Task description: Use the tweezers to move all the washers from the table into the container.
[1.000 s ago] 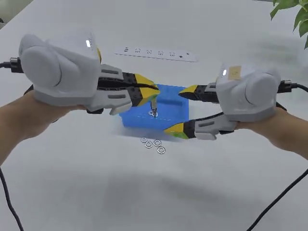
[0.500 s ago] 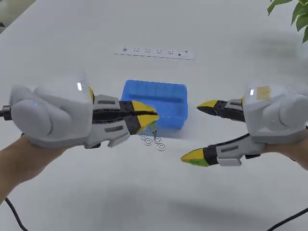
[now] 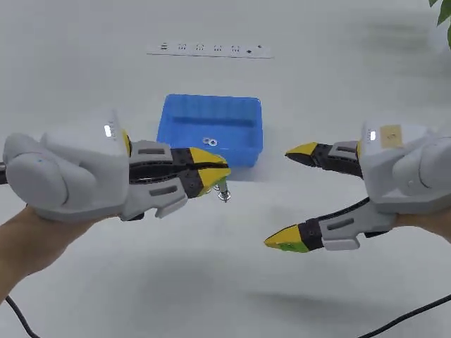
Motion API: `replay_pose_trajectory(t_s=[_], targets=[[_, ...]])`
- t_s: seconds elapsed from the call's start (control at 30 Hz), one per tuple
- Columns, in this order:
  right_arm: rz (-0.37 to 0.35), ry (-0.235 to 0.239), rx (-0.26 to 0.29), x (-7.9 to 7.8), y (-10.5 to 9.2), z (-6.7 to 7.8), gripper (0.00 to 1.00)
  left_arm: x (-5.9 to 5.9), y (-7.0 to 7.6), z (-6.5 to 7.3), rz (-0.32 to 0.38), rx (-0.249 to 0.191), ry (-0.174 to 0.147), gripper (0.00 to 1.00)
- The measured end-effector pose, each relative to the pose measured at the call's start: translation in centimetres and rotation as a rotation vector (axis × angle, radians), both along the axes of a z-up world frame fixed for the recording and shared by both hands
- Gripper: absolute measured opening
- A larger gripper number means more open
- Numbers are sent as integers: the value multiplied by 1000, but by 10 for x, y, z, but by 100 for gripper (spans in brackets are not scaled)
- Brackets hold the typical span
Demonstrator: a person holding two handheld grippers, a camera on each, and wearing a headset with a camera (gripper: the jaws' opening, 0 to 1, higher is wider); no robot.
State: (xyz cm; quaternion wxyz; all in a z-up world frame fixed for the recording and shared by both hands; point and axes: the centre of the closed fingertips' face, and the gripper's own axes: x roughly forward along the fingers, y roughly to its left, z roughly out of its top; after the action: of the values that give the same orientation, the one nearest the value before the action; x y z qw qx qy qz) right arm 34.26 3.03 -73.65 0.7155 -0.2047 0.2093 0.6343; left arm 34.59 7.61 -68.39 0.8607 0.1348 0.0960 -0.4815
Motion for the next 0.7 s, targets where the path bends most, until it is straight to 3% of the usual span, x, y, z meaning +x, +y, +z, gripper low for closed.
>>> replay_pose_trajectory(t_s=[0.27, 0.7], targets=[[-6, 74, 9, -8, -2, -11, 88, 14, 4, -7, 14, 2, 3, 5], [0, 117, 30, -8, 12, -12, 88, 23, 7, -10, 6, 9, 19, 5]])
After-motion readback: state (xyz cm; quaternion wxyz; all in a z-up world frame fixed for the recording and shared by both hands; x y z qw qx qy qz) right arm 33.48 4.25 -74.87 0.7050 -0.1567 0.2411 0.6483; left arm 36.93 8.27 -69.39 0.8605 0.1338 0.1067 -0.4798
